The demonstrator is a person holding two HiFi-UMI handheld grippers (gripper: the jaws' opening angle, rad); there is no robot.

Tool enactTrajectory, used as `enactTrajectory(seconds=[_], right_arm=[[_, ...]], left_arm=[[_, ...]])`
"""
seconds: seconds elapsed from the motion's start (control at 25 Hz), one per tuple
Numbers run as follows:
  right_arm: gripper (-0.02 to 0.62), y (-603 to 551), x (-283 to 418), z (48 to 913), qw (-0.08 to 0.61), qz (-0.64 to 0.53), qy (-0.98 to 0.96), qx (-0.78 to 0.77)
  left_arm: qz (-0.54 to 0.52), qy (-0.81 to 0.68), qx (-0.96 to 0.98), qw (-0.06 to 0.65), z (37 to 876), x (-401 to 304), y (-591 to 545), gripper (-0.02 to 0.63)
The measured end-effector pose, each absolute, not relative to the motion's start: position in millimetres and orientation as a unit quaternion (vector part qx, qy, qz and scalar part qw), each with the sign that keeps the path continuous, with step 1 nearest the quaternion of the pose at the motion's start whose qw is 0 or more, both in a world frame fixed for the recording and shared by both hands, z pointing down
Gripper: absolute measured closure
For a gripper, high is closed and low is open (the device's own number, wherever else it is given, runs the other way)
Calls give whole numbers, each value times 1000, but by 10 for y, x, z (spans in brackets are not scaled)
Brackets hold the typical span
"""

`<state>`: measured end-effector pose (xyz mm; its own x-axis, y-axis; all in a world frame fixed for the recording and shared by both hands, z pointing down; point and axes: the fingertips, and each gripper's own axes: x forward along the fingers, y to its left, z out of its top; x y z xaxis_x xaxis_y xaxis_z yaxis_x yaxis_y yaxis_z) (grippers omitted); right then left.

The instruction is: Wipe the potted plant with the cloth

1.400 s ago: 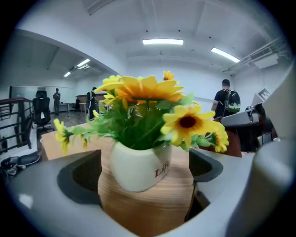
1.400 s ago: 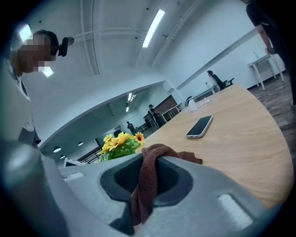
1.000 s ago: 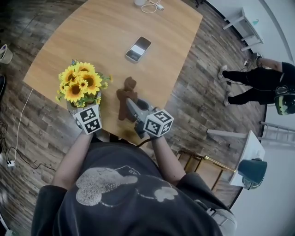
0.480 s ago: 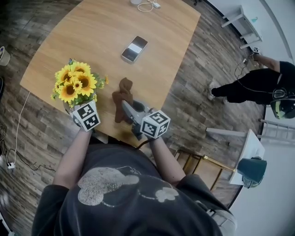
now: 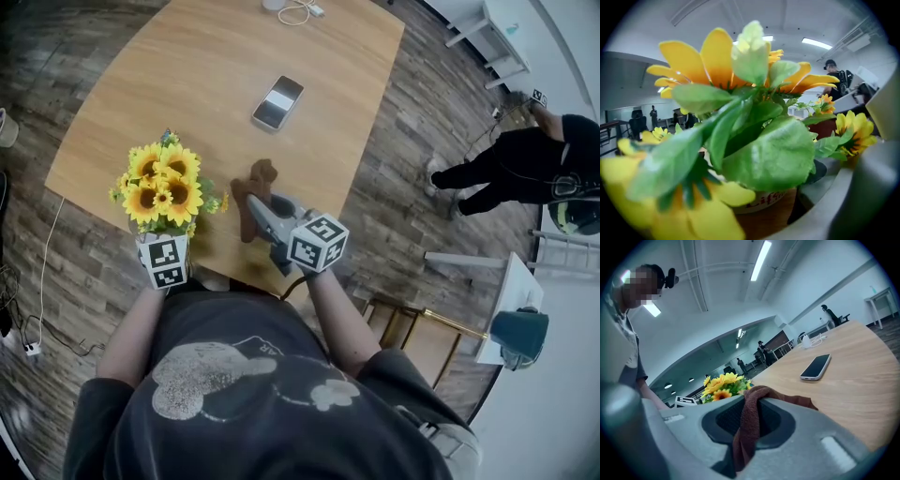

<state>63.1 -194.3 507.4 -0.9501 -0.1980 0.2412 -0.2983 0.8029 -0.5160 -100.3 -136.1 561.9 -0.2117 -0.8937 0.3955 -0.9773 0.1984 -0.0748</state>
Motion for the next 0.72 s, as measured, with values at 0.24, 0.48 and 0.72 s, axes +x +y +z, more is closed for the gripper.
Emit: enactTrajectory(seconds=[0.24, 0.48, 0.72], right_arm=[[549, -2163, 108, 5099, 93, 294, -945, 106], [549, -1998, -523, 5359, 114, 348, -929, 52], [549, -1844, -762, 5406, 122, 357, -925, 34]], left_arm=[[167, -673, 713, 105, 5594, -916, -1259, -15], [175, -619, 759, 96, 5601, -896, -1182, -17], [177, -599, 776, 94, 5600, -905, -1217, -17]])
